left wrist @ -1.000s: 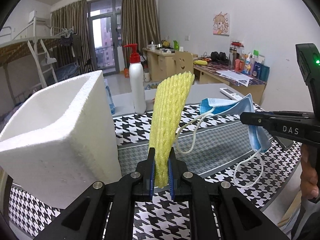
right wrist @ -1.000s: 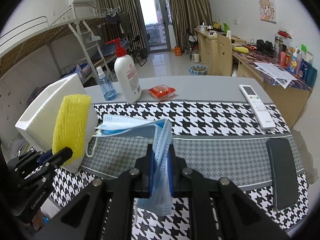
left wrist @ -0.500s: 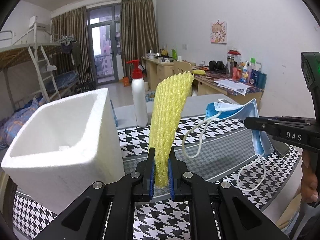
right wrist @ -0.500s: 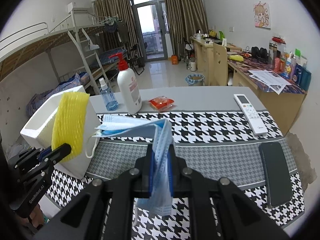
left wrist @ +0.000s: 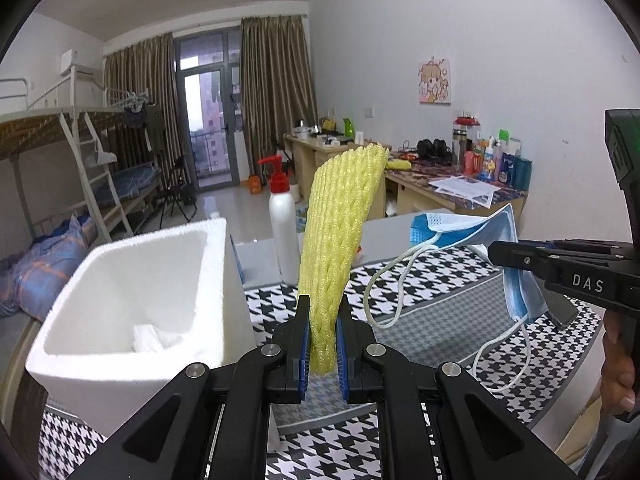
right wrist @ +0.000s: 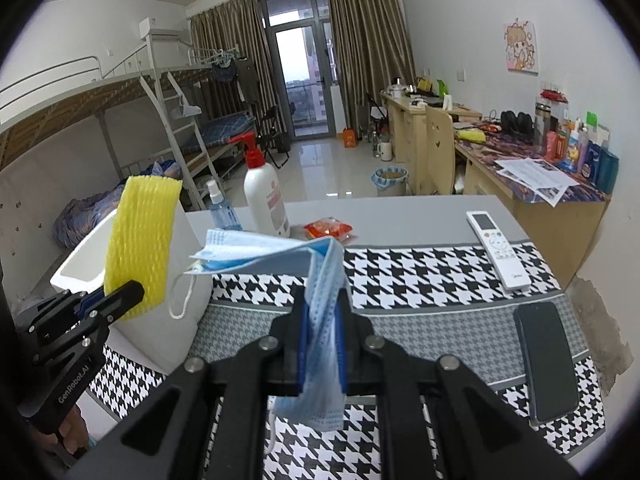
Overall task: Organize soft objects
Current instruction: 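Lift the sponge and mask with both grippers and carry them over the foam box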
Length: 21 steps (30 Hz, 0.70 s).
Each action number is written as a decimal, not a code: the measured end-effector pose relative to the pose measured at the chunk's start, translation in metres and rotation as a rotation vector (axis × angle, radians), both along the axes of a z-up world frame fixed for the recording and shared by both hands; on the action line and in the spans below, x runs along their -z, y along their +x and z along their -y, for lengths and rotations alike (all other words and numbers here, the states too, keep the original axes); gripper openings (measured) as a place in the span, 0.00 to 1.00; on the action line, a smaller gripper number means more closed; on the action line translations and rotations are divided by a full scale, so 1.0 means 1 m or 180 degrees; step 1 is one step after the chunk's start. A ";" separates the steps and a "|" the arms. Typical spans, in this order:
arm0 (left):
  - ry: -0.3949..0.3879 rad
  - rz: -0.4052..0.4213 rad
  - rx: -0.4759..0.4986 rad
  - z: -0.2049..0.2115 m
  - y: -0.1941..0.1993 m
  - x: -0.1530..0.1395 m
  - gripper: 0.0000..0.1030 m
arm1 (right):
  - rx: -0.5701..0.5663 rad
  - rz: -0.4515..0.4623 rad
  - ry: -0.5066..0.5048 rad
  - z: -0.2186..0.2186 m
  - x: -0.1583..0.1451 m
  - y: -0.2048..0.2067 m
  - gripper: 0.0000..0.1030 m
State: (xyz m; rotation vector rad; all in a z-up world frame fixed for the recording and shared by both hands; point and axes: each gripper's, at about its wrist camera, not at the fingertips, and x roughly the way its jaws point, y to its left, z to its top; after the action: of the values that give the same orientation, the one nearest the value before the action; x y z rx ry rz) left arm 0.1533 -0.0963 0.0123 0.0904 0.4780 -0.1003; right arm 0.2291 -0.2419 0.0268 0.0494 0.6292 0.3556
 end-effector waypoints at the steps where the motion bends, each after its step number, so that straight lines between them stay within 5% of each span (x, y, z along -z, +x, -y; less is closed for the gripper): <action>1: 0.0000 0.0018 -0.0001 0.000 0.000 -0.002 0.11 | -0.0001 0.0015 0.0017 0.000 -0.002 0.000 0.15; 21: -0.0002 0.0374 -0.0035 -0.008 -0.008 -0.031 0.11 | 0.0005 0.0319 0.0153 -0.005 -0.032 -0.008 0.15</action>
State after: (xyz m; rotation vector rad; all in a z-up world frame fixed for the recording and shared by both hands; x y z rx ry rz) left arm 0.1450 -0.0879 0.0435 0.0925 0.3612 -0.0840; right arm 0.2213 -0.2366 0.0586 0.0777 0.5213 0.3694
